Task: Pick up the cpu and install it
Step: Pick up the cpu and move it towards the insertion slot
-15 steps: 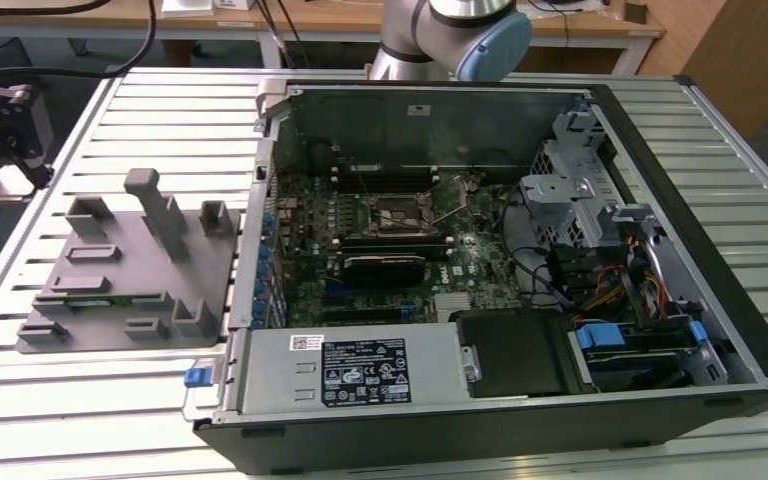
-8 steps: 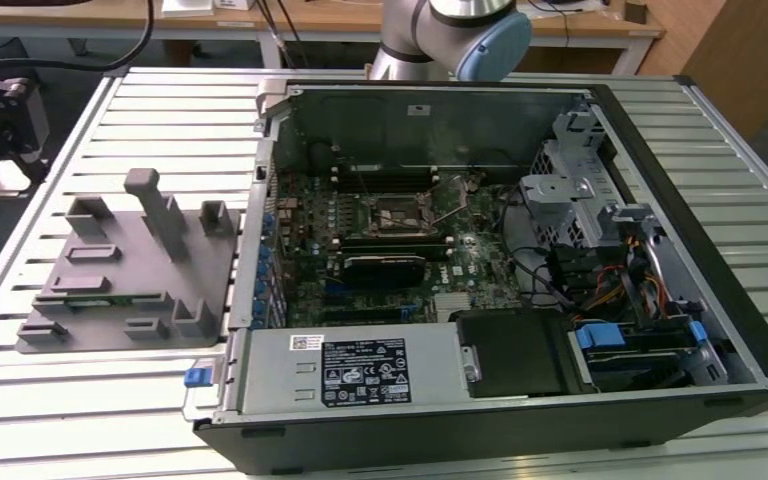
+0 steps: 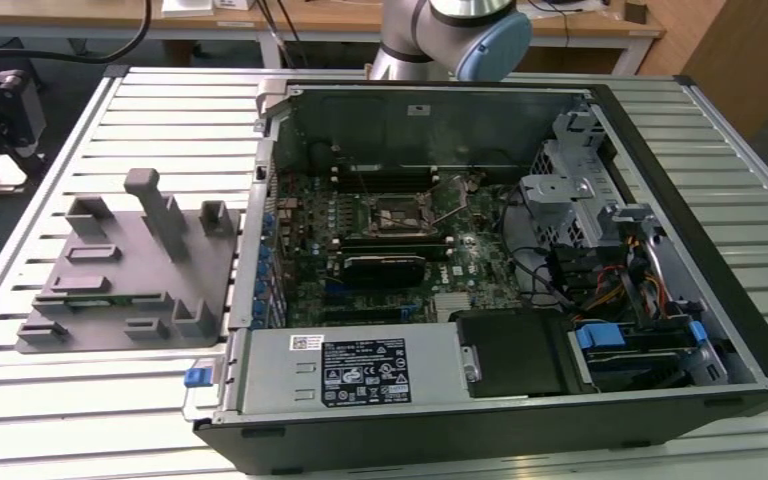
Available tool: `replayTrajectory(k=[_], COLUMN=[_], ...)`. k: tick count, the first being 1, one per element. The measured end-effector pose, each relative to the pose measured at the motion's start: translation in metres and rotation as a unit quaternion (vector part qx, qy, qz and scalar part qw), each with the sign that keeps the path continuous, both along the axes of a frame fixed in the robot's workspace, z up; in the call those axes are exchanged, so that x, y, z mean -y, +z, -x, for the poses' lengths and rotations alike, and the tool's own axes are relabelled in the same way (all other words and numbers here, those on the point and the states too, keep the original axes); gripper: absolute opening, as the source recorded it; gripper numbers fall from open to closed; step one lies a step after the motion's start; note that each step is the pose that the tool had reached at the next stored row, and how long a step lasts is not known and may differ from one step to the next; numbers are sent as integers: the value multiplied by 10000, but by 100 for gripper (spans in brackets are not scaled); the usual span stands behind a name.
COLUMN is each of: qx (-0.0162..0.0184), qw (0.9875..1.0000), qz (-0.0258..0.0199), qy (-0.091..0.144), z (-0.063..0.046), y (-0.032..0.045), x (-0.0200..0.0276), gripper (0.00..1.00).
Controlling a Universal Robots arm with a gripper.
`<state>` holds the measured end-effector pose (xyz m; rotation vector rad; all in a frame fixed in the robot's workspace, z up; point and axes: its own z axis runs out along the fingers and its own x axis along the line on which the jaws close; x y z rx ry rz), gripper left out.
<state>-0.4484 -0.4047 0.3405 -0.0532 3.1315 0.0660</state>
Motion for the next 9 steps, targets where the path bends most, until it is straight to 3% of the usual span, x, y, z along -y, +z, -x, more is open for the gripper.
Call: replayTrajectory(k=[9], qx=[4], qw=[10000], qz=[0], qy=[0], z=[0], y=[76], x=[-3], gripper=[53])
